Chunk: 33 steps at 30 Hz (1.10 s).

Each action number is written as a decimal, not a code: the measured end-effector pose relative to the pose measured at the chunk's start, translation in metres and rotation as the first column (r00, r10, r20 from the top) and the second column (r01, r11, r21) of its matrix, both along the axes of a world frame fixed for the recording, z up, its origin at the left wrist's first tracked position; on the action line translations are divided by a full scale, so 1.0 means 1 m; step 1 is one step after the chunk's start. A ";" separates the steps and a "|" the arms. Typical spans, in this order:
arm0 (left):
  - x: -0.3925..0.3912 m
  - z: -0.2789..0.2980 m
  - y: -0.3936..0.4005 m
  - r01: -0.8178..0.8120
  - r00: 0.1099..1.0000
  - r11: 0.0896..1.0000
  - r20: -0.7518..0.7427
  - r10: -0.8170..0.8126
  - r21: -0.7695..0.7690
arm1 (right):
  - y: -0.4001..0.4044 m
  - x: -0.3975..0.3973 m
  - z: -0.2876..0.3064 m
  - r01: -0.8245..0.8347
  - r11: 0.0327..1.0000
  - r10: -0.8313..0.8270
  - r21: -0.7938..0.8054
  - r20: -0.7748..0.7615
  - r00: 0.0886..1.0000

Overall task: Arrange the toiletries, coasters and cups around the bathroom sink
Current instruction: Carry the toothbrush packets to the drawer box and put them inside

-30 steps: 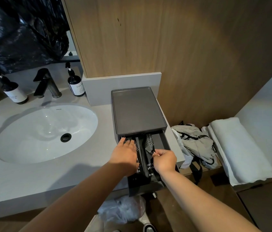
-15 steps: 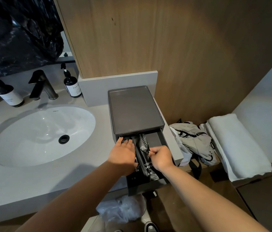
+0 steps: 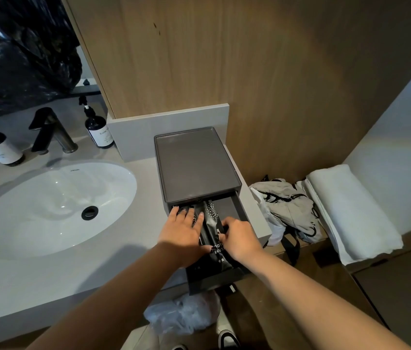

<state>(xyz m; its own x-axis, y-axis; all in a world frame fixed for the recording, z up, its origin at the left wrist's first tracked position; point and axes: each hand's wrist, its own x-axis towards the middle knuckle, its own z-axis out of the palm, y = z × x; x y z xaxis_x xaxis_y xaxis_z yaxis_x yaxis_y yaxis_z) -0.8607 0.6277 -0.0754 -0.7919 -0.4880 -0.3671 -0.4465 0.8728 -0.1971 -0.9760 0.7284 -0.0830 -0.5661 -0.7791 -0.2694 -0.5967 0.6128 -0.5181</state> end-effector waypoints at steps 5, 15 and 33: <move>-0.004 -0.003 0.004 -0.035 0.999 0.999 -0.007 0.035 -0.007 | -0.002 -0.001 -0.002 0.098 0.995 -0.096 -0.018 0.083 0.992; -0.003 -0.004 0.004 -0.013 1.000 1.000 -0.015 0.012 -0.028 | -0.005 0.000 -0.003 0.251 0.968 -0.246 0.000 0.194 0.950; -0.014 -0.003 0.002 -0.043 0.993 0.998 0.105 0.047 -0.038 | 0.016 -0.002 0.015 -0.185 0.928 0.174 0.323 0.063 0.983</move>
<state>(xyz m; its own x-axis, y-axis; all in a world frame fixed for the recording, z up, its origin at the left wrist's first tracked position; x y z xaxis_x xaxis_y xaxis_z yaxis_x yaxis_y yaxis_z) -0.8751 0.6294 -0.0780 -0.7263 -0.5367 -0.4294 -0.4604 0.8438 -0.2757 -0.9784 0.7441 -0.0677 -0.4114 -0.7332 -0.5414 -0.6988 0.6351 -0.3291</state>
